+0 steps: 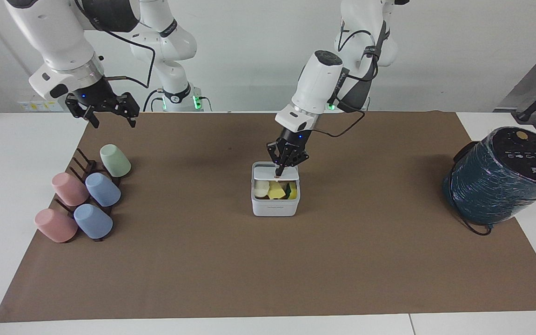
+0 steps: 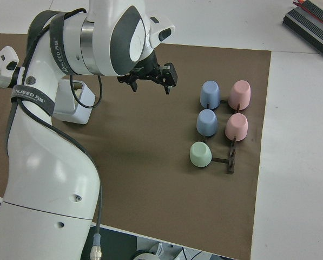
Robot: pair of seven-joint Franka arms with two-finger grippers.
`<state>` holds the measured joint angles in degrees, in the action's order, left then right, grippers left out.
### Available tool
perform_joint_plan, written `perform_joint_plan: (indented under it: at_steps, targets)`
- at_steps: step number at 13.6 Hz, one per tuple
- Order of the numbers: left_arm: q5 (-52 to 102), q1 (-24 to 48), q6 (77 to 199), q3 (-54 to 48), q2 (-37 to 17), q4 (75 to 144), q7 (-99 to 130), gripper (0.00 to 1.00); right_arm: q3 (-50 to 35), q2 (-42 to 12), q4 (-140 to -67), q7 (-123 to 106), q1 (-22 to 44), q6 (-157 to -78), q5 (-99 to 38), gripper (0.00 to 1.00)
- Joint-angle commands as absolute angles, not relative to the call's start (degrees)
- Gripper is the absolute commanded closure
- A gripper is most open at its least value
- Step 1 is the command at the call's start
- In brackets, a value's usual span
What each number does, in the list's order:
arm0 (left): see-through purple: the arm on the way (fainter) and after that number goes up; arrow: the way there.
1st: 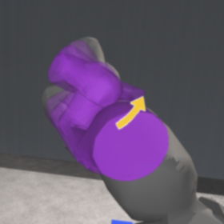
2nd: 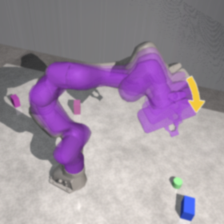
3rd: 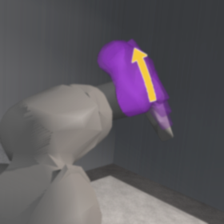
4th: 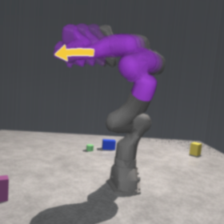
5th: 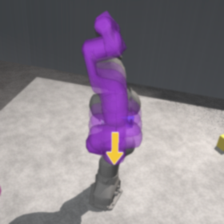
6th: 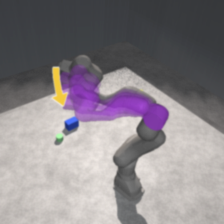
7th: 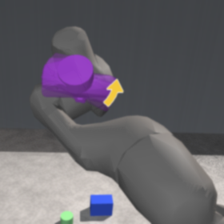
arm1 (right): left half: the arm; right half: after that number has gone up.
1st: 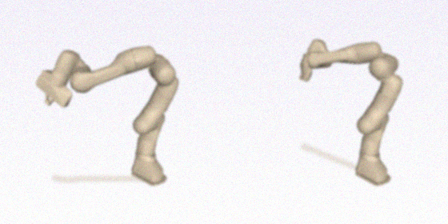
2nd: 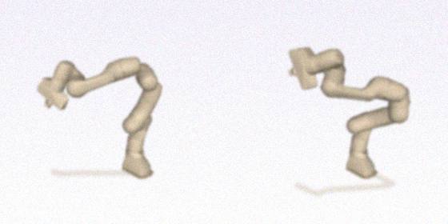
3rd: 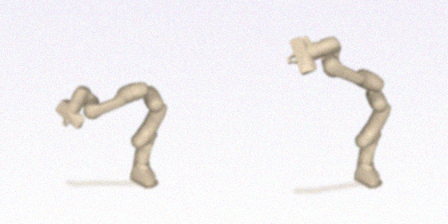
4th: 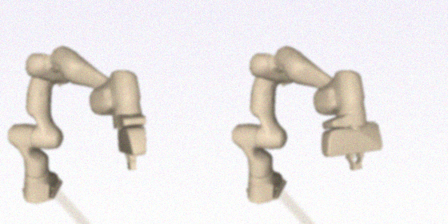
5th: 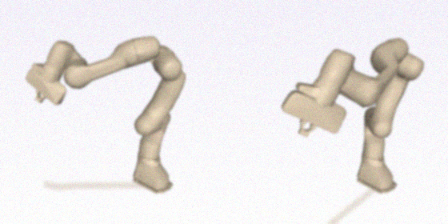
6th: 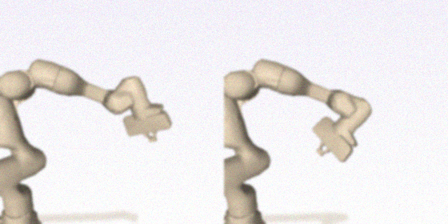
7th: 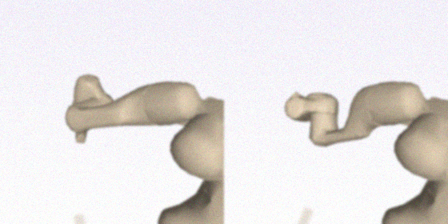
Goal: Close trash can lid
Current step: 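Press the lid flat onto the can with the left gripper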
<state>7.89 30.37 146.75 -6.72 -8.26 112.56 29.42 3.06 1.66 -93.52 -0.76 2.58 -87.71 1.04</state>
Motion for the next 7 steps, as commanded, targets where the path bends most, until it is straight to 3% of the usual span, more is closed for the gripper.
perform_joint_plan:
  at_steps: [1, 7]
  targets:
    - [8.35, 30.67, 148.88, -6.59, -10.36, 112.68, 29.71, 1.00, 2.99, 2.37, -94.22, -0.09, 2.29, -87.98, 0.62, 0.00]
    - [8.35, 30.85, 151.26, -6.59, -13.36, 112.67, 29.18, 1.00, 2.99, 2.46, -94.22, -0.09, 2.29, -88.07, 0.62, 0.00]
